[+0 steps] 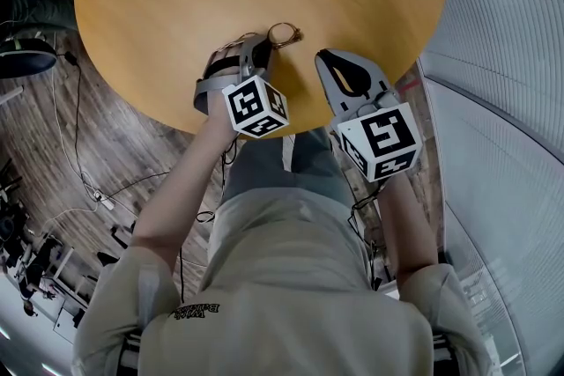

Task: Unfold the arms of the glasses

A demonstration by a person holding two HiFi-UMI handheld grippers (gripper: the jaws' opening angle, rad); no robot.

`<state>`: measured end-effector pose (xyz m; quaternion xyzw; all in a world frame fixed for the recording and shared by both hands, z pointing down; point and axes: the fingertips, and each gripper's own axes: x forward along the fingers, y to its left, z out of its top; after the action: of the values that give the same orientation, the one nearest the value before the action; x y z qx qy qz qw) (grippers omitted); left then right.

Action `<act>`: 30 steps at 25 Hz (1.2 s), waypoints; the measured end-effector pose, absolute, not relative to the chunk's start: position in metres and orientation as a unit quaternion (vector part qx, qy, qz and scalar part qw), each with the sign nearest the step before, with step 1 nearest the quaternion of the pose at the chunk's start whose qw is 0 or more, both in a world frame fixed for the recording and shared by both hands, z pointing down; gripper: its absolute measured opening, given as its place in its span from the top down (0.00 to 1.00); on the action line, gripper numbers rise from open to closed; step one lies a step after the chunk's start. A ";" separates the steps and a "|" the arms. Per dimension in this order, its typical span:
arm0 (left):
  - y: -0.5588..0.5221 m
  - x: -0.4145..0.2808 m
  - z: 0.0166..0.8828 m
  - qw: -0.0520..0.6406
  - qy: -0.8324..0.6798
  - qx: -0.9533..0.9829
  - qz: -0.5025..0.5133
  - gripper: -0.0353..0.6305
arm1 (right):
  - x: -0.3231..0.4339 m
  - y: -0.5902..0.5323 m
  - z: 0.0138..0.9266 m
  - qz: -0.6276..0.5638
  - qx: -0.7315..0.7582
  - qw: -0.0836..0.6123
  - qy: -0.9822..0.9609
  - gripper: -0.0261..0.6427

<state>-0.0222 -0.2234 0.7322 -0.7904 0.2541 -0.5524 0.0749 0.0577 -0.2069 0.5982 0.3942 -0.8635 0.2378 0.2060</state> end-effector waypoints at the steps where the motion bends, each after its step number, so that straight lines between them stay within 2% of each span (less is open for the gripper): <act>1: -0.226 -0.023 0.730 0.077 0.260 -0.790 -0.550 0.85 | 0.058 -0.207 0.598 0.239 0.395 0.205 -0.863 0.91; 3: -0.228 -0.025 0.724 0.080 0.274 -0.791 -0.541 0.88 | 0.059 -0.205 0.598 0.240 0.397 0.203 -0.862 0.91; 8: -0.229 -0.031 0.701 0.072 0.302 -0.798 -0.516 0.88 | 0.058 -0.203 0.583 0.224 0.403 0.195 -0.866 0.91; 12: -0.235 -0.033 0.663 0.069 0.330 -0.806 -0.487 0.88 | 0.058 -0.204 0.552 0.225 0.404 0.159 -0.872 0.91; 20: -0.258 -0.051 0.546 -0.003 0.425 -0.843 -0.328 0.89 | 0.050 -0.226 0.449 0.157 0.417 0.106 -0.889 0.91; 30: -0.263 -0.073 0.399 -0.007 0.465 -0.863 -0.196 0.89 | 0.043 -0.234 0.322 0.057 0.426 0.056 -0.901 0.91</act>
<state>-0.0731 -0.2628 0.3994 -0.8631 0.4652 -0.1964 -0.0074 0.0429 -0.2345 0.3224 0.4262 -0.9011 0.0566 0.0564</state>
